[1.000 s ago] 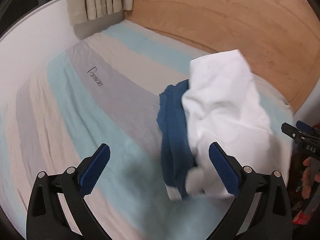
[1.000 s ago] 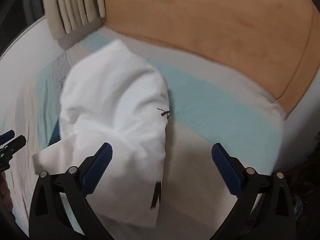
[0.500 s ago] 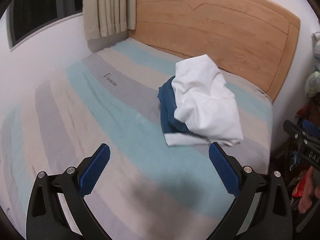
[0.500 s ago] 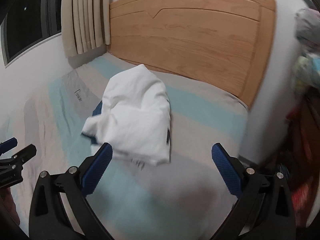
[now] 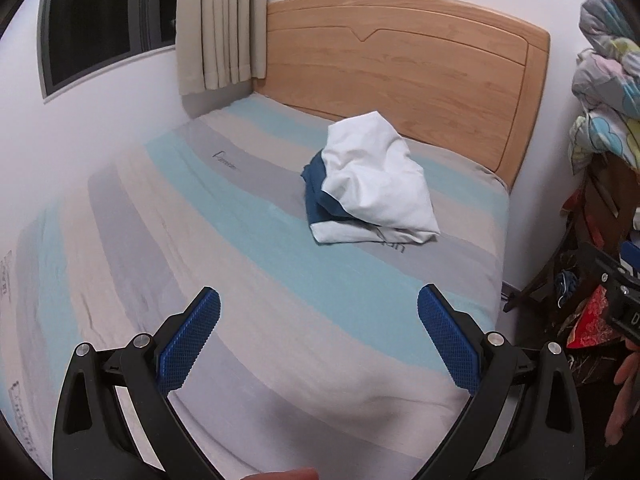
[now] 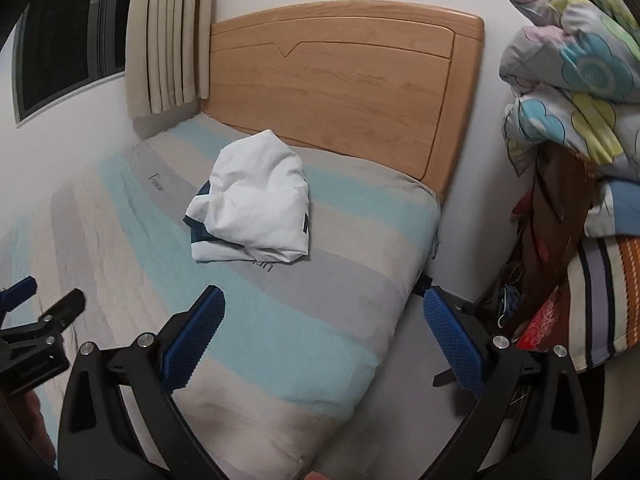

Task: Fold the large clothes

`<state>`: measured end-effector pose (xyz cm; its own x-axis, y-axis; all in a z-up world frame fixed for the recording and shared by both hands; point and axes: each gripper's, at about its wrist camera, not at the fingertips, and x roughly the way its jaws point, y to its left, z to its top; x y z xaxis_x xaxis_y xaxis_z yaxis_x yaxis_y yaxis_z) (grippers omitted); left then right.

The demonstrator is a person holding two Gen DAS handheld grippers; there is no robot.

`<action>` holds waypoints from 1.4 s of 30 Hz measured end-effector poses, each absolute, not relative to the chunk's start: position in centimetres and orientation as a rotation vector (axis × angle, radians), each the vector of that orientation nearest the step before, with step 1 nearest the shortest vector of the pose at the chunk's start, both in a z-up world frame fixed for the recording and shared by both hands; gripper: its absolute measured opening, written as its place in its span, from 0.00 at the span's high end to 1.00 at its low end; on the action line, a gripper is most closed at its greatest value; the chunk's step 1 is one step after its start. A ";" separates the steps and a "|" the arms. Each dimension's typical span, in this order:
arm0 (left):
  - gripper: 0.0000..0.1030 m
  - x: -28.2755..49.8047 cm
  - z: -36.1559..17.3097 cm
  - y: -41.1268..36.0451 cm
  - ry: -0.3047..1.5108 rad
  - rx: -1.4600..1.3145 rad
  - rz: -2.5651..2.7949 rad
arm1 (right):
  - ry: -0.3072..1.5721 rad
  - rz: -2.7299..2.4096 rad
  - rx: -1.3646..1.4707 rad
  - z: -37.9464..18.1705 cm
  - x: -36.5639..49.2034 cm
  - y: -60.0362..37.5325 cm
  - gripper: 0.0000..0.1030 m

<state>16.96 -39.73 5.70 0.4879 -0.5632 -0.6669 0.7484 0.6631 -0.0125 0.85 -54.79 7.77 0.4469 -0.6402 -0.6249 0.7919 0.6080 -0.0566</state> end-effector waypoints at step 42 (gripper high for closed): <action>0.06 15.4 2.2 -44.3 0.752 0.341 -0.775 | 0.736 -0.872 0.271 4.5 1.6 -56.8 0.07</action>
